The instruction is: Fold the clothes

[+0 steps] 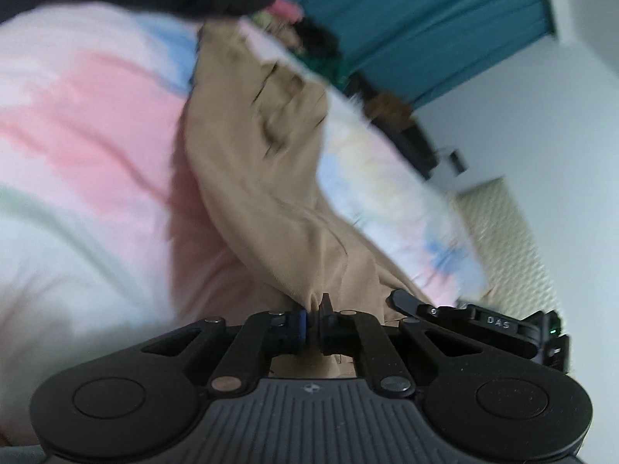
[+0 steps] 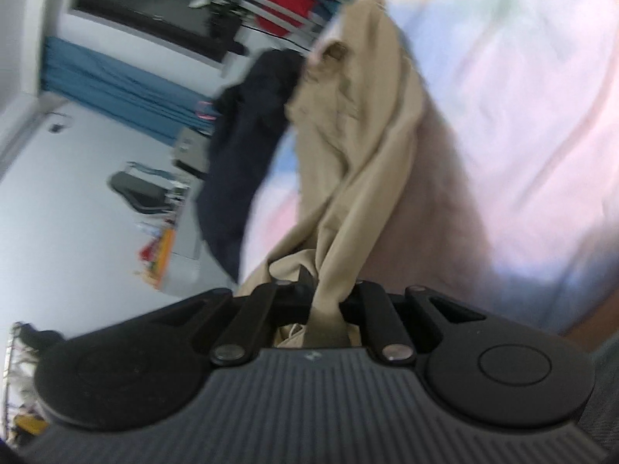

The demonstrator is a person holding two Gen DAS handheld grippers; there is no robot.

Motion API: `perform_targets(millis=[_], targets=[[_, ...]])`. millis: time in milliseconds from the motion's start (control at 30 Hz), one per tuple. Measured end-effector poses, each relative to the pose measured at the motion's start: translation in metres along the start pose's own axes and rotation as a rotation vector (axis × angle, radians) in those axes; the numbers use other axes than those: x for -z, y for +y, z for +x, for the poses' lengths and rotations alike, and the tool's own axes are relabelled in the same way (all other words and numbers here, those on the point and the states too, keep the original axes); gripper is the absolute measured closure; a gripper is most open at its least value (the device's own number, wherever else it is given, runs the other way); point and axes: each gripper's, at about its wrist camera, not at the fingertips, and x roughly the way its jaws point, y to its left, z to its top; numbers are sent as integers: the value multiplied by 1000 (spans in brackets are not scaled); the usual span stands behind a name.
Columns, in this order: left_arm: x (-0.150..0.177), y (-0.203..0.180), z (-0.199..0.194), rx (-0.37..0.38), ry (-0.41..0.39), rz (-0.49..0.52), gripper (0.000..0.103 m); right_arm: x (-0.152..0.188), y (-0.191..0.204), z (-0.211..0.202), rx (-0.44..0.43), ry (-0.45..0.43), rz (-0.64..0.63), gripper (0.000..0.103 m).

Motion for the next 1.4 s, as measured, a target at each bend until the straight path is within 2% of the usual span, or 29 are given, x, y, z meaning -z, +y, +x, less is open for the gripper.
perform_targets(millis=[133,300,433,533,600,700,767,1033,1167,1400], targets=[[-7,-30,-30,66,-90,20,98,-12,25,-26,-72,-22,-71,95],[27,-42,-51,65,-87,-6,98,-6,30,-56,-89,-18,-107,95],[54,-51,-68,63,-82,-27,98,19,13,-81,-77,19,-75,95],[77,-47,-65,46,-61,-74,98,30,-2,-90,-73,31,-29,95],[75,-43,-57,34,-51,-102,98,29,-10,-86,-68,35,4,95],[49,-42,-37,-9,-55,-80,98,15,-16,-67,-53,29,41,95],[20,-45,-15,-60,-60,-49,98,-3,-17,-45,-39,14,67,95],[-105,-52,74,-263,-120,109,98,-106,-9,67,69,-28,57,94],[-138,-37,117,-354,-134,169,97,-136,-18,113,100,-30,59,94],[-157,18,177,-423,-113,218,96,-158,-50,166,151,-8,12,93]])
